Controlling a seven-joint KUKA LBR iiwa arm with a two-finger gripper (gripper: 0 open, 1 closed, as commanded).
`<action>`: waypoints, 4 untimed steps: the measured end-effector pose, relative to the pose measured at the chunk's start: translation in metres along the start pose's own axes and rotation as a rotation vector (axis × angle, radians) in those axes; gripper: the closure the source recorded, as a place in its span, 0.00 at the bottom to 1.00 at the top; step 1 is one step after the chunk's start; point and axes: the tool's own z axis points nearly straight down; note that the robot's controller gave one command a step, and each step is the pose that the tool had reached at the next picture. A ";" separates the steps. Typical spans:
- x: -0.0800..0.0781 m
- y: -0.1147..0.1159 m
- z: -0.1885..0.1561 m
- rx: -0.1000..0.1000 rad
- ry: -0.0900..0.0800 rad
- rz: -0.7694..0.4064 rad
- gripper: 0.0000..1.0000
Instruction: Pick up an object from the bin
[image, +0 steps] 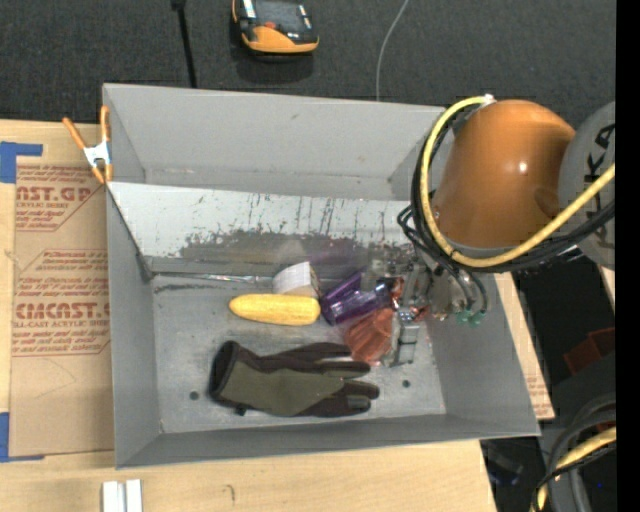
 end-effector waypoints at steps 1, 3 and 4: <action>-0.006 0.002 0.041 0.001 -0.009 -0.022 0.00; -0.025 0.011 0.112 0.000 0.001 0.110 0.00; -0.015 0.020 0.171 0.001 0.002 0.093 1.00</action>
Offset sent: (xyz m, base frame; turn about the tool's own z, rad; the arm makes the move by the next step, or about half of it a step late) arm -0.0035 0.0044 -0.1024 0.1131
